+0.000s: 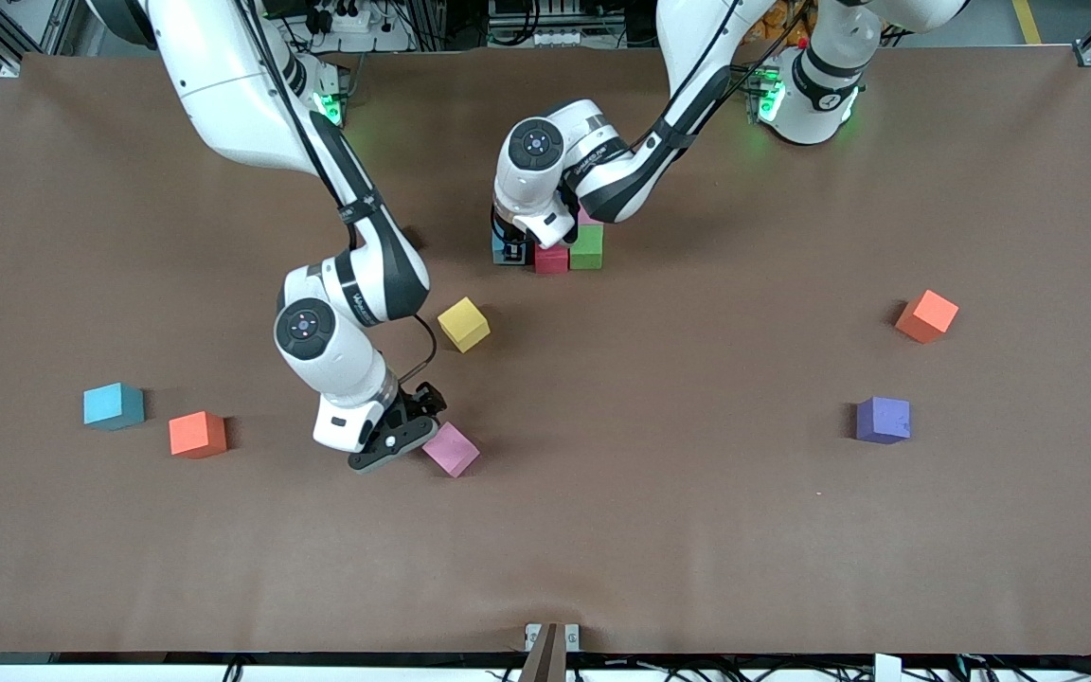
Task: Form number 2 with 11 blocks
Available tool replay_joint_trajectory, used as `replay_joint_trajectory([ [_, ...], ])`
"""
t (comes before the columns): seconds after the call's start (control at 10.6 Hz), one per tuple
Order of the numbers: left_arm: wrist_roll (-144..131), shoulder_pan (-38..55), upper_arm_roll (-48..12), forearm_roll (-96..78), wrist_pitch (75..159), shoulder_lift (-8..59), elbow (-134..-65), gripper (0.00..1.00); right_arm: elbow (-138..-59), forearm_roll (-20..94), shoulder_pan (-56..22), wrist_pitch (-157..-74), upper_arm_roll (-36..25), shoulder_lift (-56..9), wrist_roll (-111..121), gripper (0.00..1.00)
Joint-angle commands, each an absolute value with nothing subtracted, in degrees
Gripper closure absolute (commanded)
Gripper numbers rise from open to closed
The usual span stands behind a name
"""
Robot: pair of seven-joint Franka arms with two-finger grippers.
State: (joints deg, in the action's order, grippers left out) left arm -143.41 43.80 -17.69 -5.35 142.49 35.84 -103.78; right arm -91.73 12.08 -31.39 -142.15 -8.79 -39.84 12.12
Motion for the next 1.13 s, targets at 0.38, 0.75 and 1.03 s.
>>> replay_joint_trajectory([
  [0.38,-141.9,42.9,-18.2,-6.0,143.1,34.1,-105.8,0.63,-106.0,11.2,-31.6,-140.9,-9.2,-28.2,11.0,0.0],
  [0.75,-141.3,42.8,-18.1,-6.0,143.0,34.4,-105.9,0.61,-116.9,12.6,-32.8,-140.9,-9.1,-19.1,5.1,0.0],
  [1.03,-141.2,42.7,-18.1,-5.9,142.9,34.5,-105.9,0.6,-118.3,12.5,-35.5,-140.8,-9.1,-18.2,3.0,0.0],
])
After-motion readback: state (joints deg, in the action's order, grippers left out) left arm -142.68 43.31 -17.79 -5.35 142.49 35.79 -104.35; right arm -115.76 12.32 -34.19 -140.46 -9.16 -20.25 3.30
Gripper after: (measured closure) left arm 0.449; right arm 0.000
